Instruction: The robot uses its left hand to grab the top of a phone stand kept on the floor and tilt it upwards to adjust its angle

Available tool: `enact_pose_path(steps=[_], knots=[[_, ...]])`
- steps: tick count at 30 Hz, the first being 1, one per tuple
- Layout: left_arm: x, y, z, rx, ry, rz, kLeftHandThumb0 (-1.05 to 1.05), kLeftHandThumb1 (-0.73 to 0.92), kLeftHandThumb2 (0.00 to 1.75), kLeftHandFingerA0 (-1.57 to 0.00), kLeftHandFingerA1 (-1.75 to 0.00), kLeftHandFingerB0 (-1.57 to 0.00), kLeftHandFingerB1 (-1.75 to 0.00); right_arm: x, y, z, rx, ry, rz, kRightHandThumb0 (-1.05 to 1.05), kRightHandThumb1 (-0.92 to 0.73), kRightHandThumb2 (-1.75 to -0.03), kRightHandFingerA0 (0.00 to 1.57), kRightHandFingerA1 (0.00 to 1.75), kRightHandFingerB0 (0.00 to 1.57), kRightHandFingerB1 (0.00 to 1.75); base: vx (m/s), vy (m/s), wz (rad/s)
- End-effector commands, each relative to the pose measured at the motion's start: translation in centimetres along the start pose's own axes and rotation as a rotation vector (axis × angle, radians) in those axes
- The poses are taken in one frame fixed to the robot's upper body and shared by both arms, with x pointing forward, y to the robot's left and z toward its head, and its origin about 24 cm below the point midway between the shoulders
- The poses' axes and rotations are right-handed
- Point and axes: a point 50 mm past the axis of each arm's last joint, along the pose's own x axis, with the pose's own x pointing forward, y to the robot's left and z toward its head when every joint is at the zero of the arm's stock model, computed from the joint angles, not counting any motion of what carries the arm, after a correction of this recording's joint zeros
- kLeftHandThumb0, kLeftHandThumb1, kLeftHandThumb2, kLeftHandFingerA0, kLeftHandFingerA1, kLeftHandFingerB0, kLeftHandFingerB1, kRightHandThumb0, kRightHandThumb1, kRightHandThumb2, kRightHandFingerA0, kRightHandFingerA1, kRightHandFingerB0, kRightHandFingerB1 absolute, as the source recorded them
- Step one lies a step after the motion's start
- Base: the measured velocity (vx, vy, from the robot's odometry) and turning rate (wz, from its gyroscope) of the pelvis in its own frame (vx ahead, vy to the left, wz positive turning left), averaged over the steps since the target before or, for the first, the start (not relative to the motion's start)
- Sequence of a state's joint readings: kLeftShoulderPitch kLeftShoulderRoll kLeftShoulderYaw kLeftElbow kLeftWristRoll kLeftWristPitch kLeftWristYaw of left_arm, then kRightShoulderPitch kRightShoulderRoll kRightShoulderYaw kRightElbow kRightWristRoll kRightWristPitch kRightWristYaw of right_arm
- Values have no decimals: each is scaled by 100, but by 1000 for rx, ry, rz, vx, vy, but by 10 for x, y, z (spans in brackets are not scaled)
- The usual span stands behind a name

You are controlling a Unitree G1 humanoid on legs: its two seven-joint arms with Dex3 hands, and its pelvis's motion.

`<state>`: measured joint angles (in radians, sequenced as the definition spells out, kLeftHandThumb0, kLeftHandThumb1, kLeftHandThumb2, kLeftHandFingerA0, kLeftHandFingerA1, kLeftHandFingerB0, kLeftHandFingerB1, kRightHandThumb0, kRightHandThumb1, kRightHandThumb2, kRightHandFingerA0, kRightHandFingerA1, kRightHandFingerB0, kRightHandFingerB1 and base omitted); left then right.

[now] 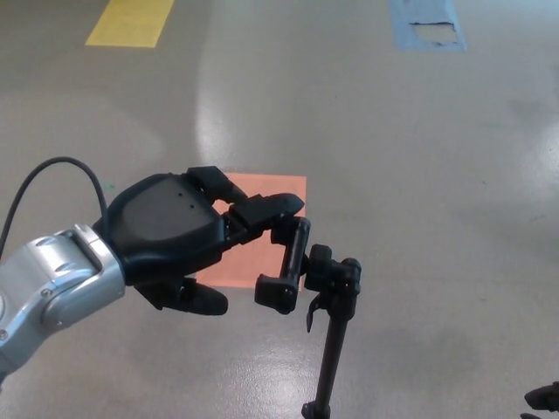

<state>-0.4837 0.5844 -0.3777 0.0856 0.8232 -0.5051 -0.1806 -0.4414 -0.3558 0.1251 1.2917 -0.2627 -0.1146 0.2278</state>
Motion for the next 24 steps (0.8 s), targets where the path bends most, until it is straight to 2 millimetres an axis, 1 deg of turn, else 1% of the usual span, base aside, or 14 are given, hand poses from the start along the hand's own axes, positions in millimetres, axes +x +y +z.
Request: enact_pose_path(steps=[1, 2, 3, 4, 5, 6, 7, 12, 13, 15, 16, 17, 24], knots=[[-3, -12, 2, 9, 3, -32, -79, 74, 61, -31, -32, 0, -17, -2, -7, -2, -3, 18, -8, -59, -74, -62, 32, 45, 28, 33, 0, 0, 0], [-3, -13, 2, 11, 4, -33, -79, 74, 61, -31, -32, 0, -17, -2, -7, -2, -5, 18, -7, -59, -74, -62, 32, 45, 28, 33, 0, 0, 0], [-3, -15, 3, 11, 5, -41, -87, 64, 95, -25, -46, 0, -12, -2, -8, -2, -5, 14, -4, -59, -75, -62, 31, 46, 28, 34, 0, 0, 0], [-4, -16, 4, 11, 5, -43, -87, 64, 95, -25, -46, 0, -12, -2, -8, -2, -5, 13, -4, -59, -75, -62, 31, 46, 28, 34, 0, 0, 0], [-4, -16, 4, 9, 6, -51, -81, 62, 97, -19, -45, 0, -16, -2, -8, -2, -6, 12, -3, -58, -75, -61, 31, 45, 27, 34, 0, 0, 0], [-4, -17, 4, 7, 9, -60, -81, 62, 97, -19, -45, 0, -16, -2, -8, -2, -7, 11, -2, -58, -75, -61, 31, 45, 27, 34, 0, 0, 0], [-4, -20, 5, -8, 4, -56, -77, 74, 63, -31, -34, -1, -20, -2, -7, -2, -10, 13, -4, -59, -75, -62, 32, 46, 28, 35, 0, 0, 0], [-5, -26, 7, -3, -4, -62, -78, 74, 64, -31, -33, -1, -20, -2, -8, -2, -9, 14, -3, -59, -75, -62, 31, 47, 27, 35, 0, 0, 0], [-5, -27, 8, -1, -6, -68, -79, 61, 97, -21, -46, 0, -18, -2, -8, -2, -12, 14, -2, -59, -75, -62, 32, 47, 28, 35, 0, 0, 0], [-6, -29, 8, -2, -8, -75, -79, 61, 97, -21, -46, 0, -18, -2, -7, -2, -14, 14, -2, -59, -75, -62, 32, 47, 28, 35, 0, 0, 0], [-6, -29, 8, -1, -10, -74, -87, 66, 98, -24, -46, 0, -11, -2, -7, -2, -12, 15, -2, -58, -76, -62, 32, 47, 28, 36, 0, 0, 0], [-7, -30, 8, 0, -9, -79, -80, 62, 97, -22, -46, 0, -16, -2, -7, -2, -9, 15, -1, -58, -75, -62, 32, 44, 27, 34, 0, 0, 0], [-8, -33, 8, 5, -3, -90, -79, 61, 95, -22, -46, 0, -16, -2, -8, 0, 4, 6, 2, -57, -76, -61, 31, 44, 26, 34, 0, 0, 0]])
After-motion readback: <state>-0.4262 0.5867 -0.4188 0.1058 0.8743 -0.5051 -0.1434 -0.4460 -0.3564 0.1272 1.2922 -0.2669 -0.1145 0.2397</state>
